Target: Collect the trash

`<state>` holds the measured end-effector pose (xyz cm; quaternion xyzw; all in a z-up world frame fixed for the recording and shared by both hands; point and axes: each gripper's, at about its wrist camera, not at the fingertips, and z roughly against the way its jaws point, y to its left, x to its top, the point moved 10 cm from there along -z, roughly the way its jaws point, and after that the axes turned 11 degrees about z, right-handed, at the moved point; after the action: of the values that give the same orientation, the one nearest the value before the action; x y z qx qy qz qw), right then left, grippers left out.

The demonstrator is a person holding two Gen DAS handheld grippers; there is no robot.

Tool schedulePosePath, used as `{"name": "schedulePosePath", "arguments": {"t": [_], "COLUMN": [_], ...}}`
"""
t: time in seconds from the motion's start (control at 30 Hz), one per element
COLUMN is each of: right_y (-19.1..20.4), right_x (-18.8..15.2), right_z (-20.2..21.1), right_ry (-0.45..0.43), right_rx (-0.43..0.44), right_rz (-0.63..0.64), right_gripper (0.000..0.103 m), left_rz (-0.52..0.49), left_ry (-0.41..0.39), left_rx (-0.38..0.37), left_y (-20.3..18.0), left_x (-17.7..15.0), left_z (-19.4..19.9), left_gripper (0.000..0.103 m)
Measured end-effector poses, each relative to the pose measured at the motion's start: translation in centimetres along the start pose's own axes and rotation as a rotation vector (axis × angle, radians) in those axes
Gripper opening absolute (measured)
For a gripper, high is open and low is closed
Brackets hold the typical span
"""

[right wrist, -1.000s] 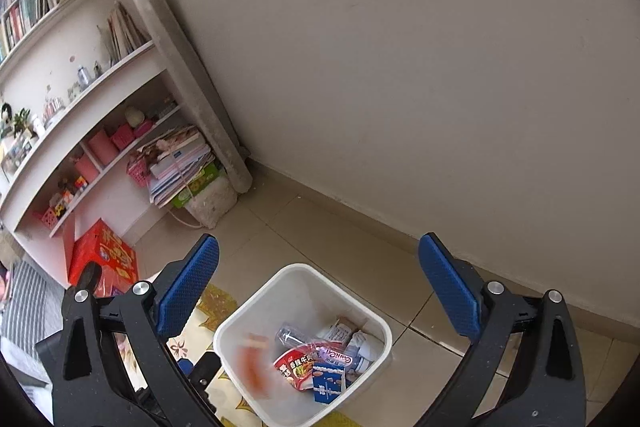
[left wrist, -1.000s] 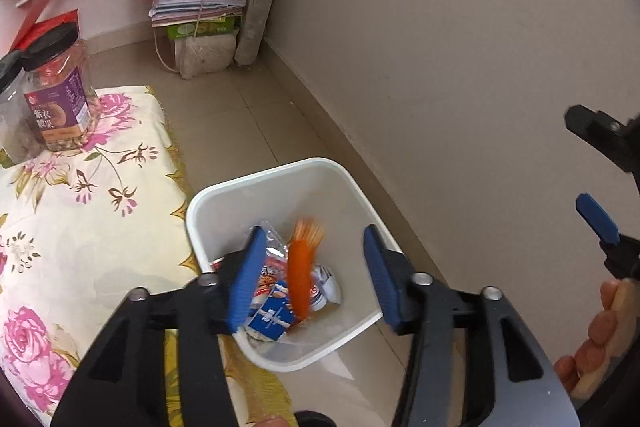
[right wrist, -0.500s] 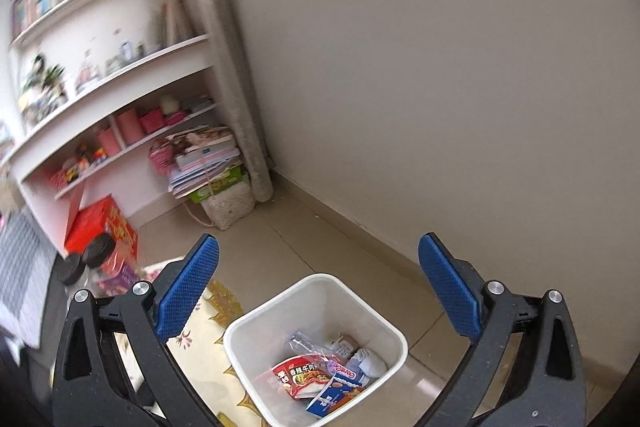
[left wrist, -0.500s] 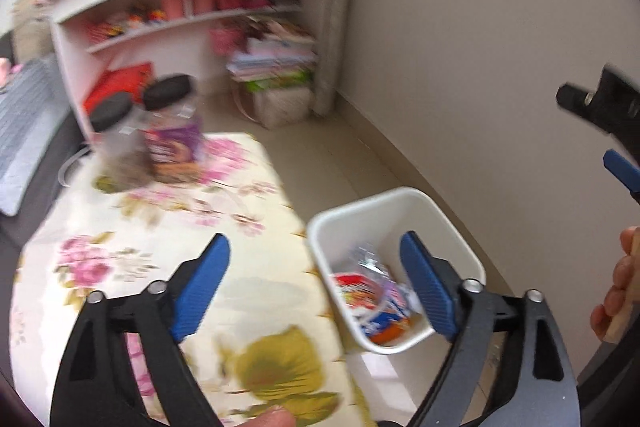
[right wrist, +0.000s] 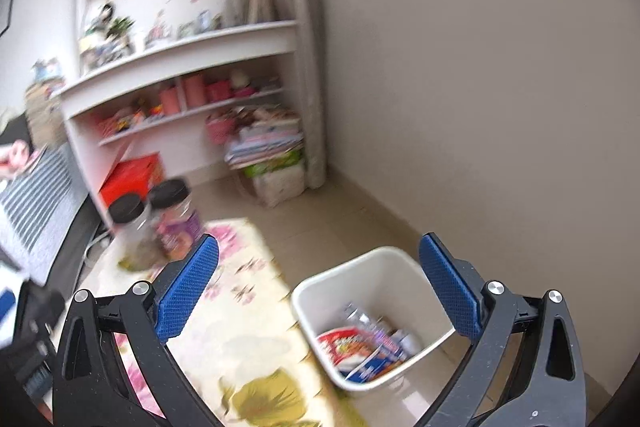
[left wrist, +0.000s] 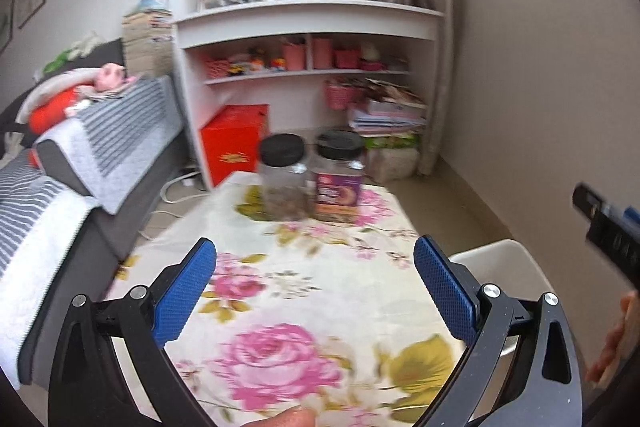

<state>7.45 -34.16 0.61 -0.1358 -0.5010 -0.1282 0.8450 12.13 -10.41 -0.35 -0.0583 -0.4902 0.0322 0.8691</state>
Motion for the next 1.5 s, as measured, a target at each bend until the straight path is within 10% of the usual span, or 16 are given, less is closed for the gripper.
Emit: {"name": "schedulePosePath", "arguments": {"t": [0.53, 1.5], "right_y": [10.8, 14.8], "right_x": [-4.6, -3.3], "right_z": [-2.2, 0.4], "right_ry": [0.060, -0.031], "right_rx": [0.081, 0.124], "right_rz": [0.149, 0.189], "right_gripper": [0.096, 0.096], "left_rz": [0.110, 0.103], "left_ry": [0.115, 0.085], "left_rx": [0.074, 0.124], "left_y": [8.9, 12.0], "left_x": [-3.1, -2.0], "left_z": [-3.5, -2.0], "left_gripper": [0.096, 0.096]}}
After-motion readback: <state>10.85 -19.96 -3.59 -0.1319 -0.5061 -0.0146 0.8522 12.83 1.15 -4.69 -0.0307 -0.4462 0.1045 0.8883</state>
